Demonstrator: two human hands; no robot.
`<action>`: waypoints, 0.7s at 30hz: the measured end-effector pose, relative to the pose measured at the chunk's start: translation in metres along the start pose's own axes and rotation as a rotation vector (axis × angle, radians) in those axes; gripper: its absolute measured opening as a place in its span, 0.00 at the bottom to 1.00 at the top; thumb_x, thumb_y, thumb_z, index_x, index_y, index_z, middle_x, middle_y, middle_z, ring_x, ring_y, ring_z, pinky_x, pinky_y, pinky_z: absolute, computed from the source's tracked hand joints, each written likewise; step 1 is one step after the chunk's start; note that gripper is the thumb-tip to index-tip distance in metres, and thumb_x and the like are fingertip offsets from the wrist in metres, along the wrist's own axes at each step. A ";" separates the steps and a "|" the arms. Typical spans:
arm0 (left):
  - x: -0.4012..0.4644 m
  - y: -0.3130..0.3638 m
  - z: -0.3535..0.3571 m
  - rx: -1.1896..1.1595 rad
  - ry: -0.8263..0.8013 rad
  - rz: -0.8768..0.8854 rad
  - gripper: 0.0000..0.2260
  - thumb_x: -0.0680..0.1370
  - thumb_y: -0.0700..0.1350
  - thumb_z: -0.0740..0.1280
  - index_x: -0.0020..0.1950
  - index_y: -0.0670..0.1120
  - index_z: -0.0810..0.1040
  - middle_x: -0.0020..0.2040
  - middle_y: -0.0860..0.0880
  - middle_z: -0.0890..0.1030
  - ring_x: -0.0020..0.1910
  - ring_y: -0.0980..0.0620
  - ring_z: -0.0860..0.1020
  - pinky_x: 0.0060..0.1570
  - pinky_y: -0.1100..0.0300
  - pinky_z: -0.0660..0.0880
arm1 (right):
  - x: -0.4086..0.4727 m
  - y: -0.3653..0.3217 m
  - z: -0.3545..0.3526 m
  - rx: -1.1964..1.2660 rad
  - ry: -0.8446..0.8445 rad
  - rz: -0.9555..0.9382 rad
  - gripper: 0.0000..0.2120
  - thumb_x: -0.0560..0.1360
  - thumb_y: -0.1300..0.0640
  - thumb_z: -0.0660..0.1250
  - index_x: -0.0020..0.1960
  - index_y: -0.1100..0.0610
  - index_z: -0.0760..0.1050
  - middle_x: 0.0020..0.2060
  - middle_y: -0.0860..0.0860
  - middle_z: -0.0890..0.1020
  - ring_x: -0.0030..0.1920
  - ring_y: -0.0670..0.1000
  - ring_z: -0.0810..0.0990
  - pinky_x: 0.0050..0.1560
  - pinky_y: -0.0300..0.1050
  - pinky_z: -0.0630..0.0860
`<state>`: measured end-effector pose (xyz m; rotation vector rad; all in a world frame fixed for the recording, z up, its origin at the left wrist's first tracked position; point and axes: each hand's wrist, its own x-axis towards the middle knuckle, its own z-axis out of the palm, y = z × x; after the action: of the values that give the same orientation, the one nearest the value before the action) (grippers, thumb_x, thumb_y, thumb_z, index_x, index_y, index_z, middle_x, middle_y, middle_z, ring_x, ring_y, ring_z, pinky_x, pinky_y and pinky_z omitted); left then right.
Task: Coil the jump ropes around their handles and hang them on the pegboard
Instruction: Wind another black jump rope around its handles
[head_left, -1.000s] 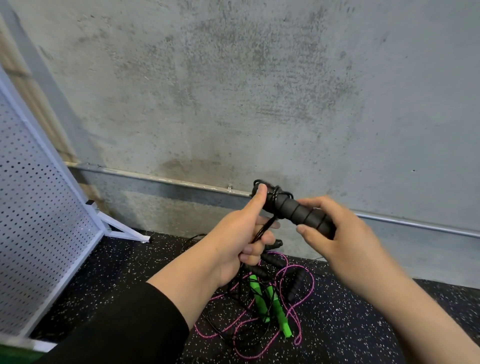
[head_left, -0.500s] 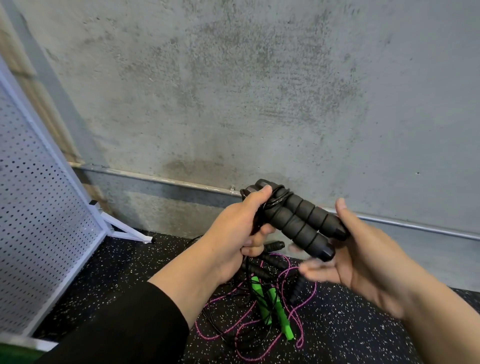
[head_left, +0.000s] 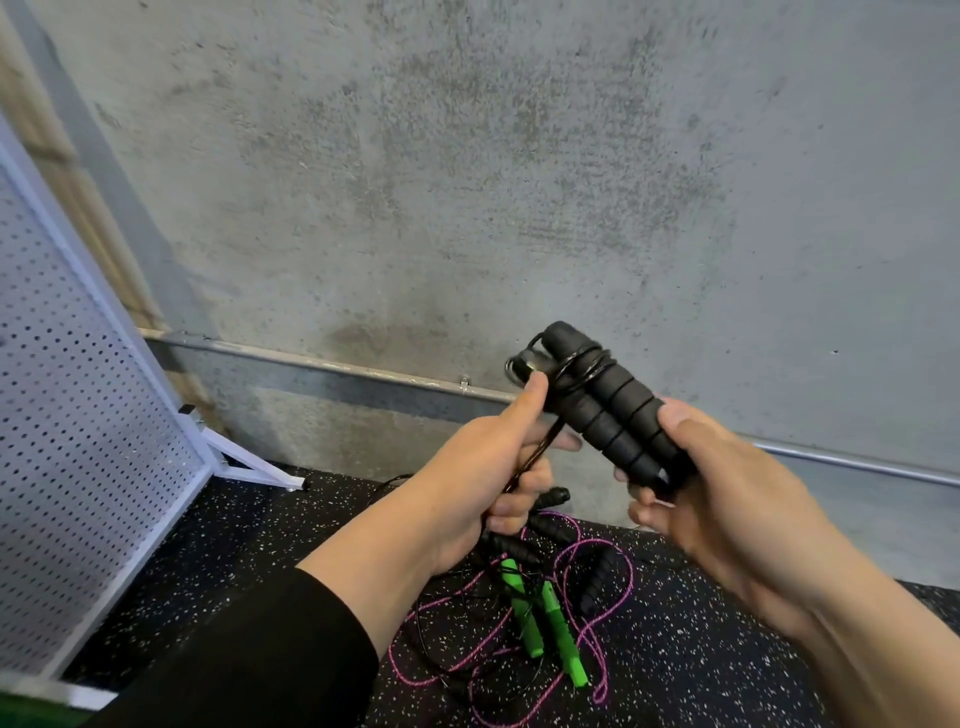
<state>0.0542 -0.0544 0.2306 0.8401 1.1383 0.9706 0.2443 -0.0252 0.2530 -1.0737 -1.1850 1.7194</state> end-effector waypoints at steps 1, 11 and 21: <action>0.000 0.000 0.000 0.032 -0.009 -0.021 0.34 0.77 0.72 0.56 0.61 0.46 0.81 0.31 0.52 0.66 0.24 0.56 0.57 0.25 0.62 0.55 | -0.001 0.001 0.000 -0.135 0.056 -0.061 0.13 0.82 0.51 0.61 0.59 0.49 0.83 0.39 0.54 0.81 0.35 0.50 0.73 0.35 0.45 0.76; 0.006 -0.007 0.003 -0.125 0.058 -0.133 0.37 0.71 0.76 0.60 0.55 0.43 0.80 0.31 0.53 0.61 0.24 0.57 0.53 0.22 0.64 0.52 | 0.000 0.013 0.004 -1.028 0.074 -0.353 0.20 0.79 0.49 0.69 0.67 0.32 0.72 0.50 0.42 0.78 0.48 0.38 0.76 0.49 0.30 0.69; 0.006 -0.005 -0.002 -0.308 0.194 -0.060 0.20 0.76 0.63 0.69 0.39 0.50 0.68 0.28 0.52 0.61 0.24 0.56 0.54 0.25 0.63 0.50 | -0.007 0.018 0.020 -0.593 0.093 -0.164 0.23 0.74 0.34 0.62 0.66 0.43 0.72 0.49 0.47 0.83 0.40 0.39 0.82 0.44 0.30 0.77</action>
<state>0.0540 -0.0506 0.2235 0.4689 1.1341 1.1613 0.2255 -0.0428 0.2414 -1.3335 -1.7254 1.1993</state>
